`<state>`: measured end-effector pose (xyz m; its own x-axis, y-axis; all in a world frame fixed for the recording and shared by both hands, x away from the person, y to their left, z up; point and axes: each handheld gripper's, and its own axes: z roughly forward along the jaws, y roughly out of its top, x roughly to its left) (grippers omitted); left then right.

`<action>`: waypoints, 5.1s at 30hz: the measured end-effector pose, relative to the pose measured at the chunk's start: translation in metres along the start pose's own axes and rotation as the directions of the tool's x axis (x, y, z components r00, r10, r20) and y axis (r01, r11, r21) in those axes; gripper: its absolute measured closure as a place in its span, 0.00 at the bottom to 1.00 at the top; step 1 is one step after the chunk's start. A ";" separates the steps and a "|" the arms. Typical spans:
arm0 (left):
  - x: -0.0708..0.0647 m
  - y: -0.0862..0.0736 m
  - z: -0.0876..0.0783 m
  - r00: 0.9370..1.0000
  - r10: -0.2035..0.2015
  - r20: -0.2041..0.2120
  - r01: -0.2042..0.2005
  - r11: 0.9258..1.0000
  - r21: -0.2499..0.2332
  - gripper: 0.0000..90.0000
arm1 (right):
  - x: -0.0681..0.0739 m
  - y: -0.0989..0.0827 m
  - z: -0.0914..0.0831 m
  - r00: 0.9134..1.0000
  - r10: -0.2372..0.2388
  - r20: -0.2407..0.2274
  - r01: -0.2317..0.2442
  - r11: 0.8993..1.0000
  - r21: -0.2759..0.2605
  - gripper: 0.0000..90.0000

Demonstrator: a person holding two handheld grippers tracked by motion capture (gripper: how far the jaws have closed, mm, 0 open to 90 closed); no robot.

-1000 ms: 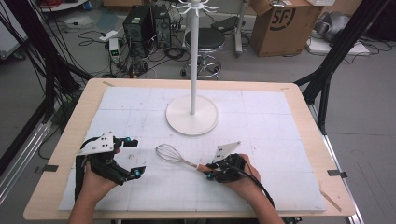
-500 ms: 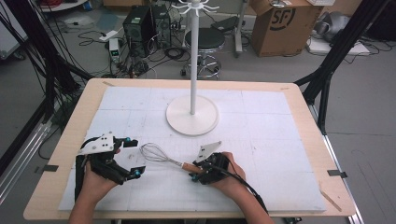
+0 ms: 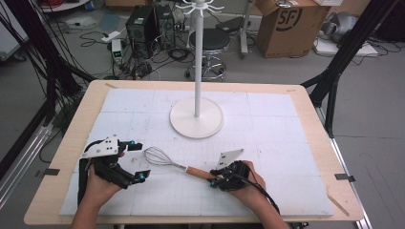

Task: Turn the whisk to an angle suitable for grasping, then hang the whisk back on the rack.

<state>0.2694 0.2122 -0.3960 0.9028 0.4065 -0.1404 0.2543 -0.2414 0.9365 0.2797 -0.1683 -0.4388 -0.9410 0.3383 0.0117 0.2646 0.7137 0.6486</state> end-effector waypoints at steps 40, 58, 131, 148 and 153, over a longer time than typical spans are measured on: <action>0.003 -0.003 0.003 1.000 -0.003 -0.021 0.003 1.000 0.016 0.02 | -0.048 -0.002 0.002 0.970 0.128 0.205 -0.123 0.992 -0.037 0.45; 0.007 -0.005 0.002 0.998 -0.006 -0.056 0.007 1.000 0.019 0.02 | -0.044 -0.027 -0.070 0.965 0.205 0.161 -0.157 0.950 -0.271 0.24; 0.010 0.044 0.187 0.985 0.169 0.046 -0.162 0.777 0.608 0.05 | -0.058 -0.070 -0.121 0.949 0.275 0.157 -0.195 0.898 -0.395 0.03; 0.013 0.038 0.187 0.980 0.175 0.096 -0.192 0.699 0.689 0.61 | -0.057 -0.070 -0.120 0.951 0.268 0.155 -0.193 0.904 -0.380 0.03; 0.012 0.039 0.187 0.978 0.178 0.106 -0.201 0.694 0.691 0.66 | -0.057 -0.070 -0.119 0.950 0.270 0.153 -0.196 0.905 -0.379 0.03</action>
<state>0.3553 0.0432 -0.4217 0.9652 0.2614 -0.0051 0.2349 -0.8581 0.4566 0.2899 -0.3103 -0.3945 -0.7905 0.6085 0.0697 0.3440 0.3469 0.8725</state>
